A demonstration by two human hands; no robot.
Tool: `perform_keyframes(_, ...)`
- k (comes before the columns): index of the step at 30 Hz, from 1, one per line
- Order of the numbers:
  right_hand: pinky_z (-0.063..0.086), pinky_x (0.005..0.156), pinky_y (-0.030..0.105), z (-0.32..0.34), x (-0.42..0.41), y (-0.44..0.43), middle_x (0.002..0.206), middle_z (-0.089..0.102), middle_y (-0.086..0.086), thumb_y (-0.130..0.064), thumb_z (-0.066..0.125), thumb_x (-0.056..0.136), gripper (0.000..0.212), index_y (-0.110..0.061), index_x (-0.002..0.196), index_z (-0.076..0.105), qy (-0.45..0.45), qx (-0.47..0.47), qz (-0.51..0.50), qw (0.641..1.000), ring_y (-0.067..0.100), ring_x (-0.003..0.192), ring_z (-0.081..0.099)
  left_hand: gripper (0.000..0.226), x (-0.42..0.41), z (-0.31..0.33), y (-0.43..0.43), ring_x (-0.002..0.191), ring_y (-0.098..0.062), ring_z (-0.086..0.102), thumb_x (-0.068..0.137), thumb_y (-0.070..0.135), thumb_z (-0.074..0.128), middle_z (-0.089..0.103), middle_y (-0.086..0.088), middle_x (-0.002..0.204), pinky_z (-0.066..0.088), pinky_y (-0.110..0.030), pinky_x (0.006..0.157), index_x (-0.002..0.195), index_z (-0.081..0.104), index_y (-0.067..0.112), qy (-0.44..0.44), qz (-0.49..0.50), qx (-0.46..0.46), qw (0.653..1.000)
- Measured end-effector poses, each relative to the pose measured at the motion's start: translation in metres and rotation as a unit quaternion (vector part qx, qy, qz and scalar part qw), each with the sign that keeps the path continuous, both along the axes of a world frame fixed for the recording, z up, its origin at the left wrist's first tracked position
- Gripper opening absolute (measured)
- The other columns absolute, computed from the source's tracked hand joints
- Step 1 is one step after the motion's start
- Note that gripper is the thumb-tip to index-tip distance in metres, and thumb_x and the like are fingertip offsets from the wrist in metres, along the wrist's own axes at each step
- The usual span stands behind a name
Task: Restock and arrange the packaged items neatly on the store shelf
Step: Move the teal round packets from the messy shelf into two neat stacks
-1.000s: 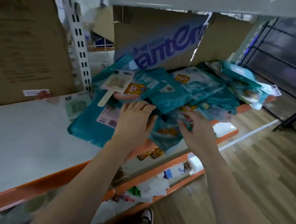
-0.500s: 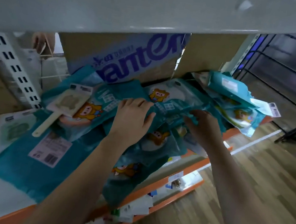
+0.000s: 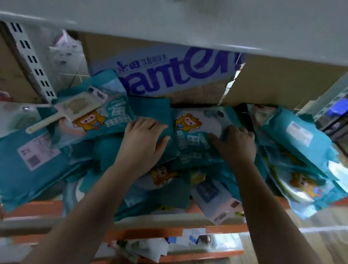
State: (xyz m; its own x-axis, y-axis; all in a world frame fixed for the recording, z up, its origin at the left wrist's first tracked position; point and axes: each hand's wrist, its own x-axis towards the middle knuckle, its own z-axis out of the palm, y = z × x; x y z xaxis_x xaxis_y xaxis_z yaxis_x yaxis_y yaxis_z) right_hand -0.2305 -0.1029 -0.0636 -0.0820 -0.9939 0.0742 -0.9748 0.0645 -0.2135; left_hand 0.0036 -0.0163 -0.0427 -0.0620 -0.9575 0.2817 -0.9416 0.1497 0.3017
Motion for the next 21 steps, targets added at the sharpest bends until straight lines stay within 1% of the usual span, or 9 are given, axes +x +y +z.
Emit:
perform_keyframes(3,0.041,0.096,0.042,0.002,-0.008,-0.013,0.126,0.054,0.020,-0.072,0.056,0.079,0.082,-0.002,0.122,0.052,-0.017,0.004,0.014,1.000,0.037,0.120,0.046,0.037,-0.012,-0.002,0.007,0.121,-0.026,0.050,0.098,0.036,0.046,0.059,-0.004,0.127,0.032,-0.042,0.104,0.128,0.058,0.016,0.001,0.044,0.000,0.999)
perform_keyframes(5,0.039,0.095,0.041,0.005,-0.012,-0.021,0.123,0.056,0.021,-0.065,0.063,0.079,0.078,0.001,0.119,0.051,-0.029,0.011,0.042,0.999,0.036,0.117,0.049,0.037,-0.020,-0.002,0.012,0.118,-0.027,0.052,0.098,0.035,0.047,0.060,-0.005,0.126,0.032,-0.043,0.102,0.127,0.059,0.016,0.007,0.070,-0.003,0.998)
perform_keyframes(7,0.042,0.083,0.039,0.006,-0.014,-0.025,0.114,0.059,0.021,-0.056,0.069,0.080,0.068,0.001,0.113,0.054,-0.071,0.019,0.060,0.995,0.035,0.107,0.053,0.036,-0.028,-0.003,0.019,0.116,-0.028,0.053,0.098,0.034,0.047,0.060,-0.006,0.124,0.032,-0.043,0.102,0.126,0.059,0.014,0.012,0.089,-0.006,0.996)
perform_keyframes(9,0.040,0.070,0.034,0.005,-0.016,-0.028,0.109,0.061,0.019,-0.049,0.073,0.080,0.061,0.001,0.112,0.056,-0.109,0.030,0.067,0.991,0.034,0.099,0.056,0.035,-0.034,-0.005,0.027,0.116,-0.028,0.053,0.098,0.033,0.048,0.061,-0.006,0.124,0.032,-0.043,0.101,0.125,0.060,0.014,0.017,0.108,-0.008,0.994)
perform_keyframes(11,0.039,0.066,0.032,0.004,-0.020,-0.030,0.106,0.063,0.018,-0.040,0.073,0.083,0.052,0.002,0.111,0.060,-0.137,0.024,0.070,0.988,0.030,0.089,0.056,0.035,-0.039,-0.006,0.034,0.117,-0.028,0.053,0.098,0.032,0.048,0.061,-0.005,0.125,0.032,-0.043,0.102,0.126,0.060,0.014,0.017,0.122,-0.008,0.992)
perform_keyframes(13,0.042,0.067,0.031,0.003,-0.027,-0.032,0.103,0.067,0.018,-0.028,0.073,0.085,0.036,0.002,0.105,0.066,-0.183,-0.007,0.074,0.980,0.028,0.083,0.056,0.036,-0.041,-0.007,0.040,0.117,-0.029,0.053,0.098,0.032,0.048,0.060,-0.006,0.127,0.033,-0.044,0.103,0.126,0.059,0.014,0.012,0.134,-0.006,0.991)
perform_keyframes(15,0.044,0.074,0.030,0.002,-0.034,-0.032,0.105,0.069,0.018,-0.017,0.070,0.087,0.026,0.001,0.105,0.070,-0.222,-0.045,0.080,0.971,0.031,0.092,0.062,0.036,-0.040,-0.007,0.044,0.116,-0.030,0.053,0.098,0.032,0.048,0.061,-0.008,0.126,0.033,-0.044,0.103,0.126,0.060,0.013,0.013,0.149,-0.010,0.989)
perform_keyframes(19,0.049,0.076,0.033,0.004,-0.046,-0.031,0.097,0.072,0.013,-0.011,0.068,0.088,0.013,-0.002,0.095,0.074,-0.266,-0.076,0.102,0.956,0.028,0.091,0.064,0.035,-0.043,-0.006,0.046,0.116,-0.031,0.054,0.097,0.032,0.051,0.061,-0.009,0.126,0.033,-0.045,0.102,0.125,0.061,0.013,0.014,0.162,-0.019,0.987)
perform_keyframes(21,0.044,0.074,0.027,0.009,-0.054,-0.035,0.100,0.072,0.011,-0.009,0.068,0.087,0.013,-0.004,0.097,0.074,-0.256,-0.056,0.124,0.957,0.024,0.092,0.063,0.035,-0.046,-0.006,0.045,0.116,-0.031,0.054,0.097,0.032,0.051,0.061,-0.008,0.125,0.032,-0.044,0.103,0.125,0.061,0.013,0.014,0.158,-0.020,0.987)
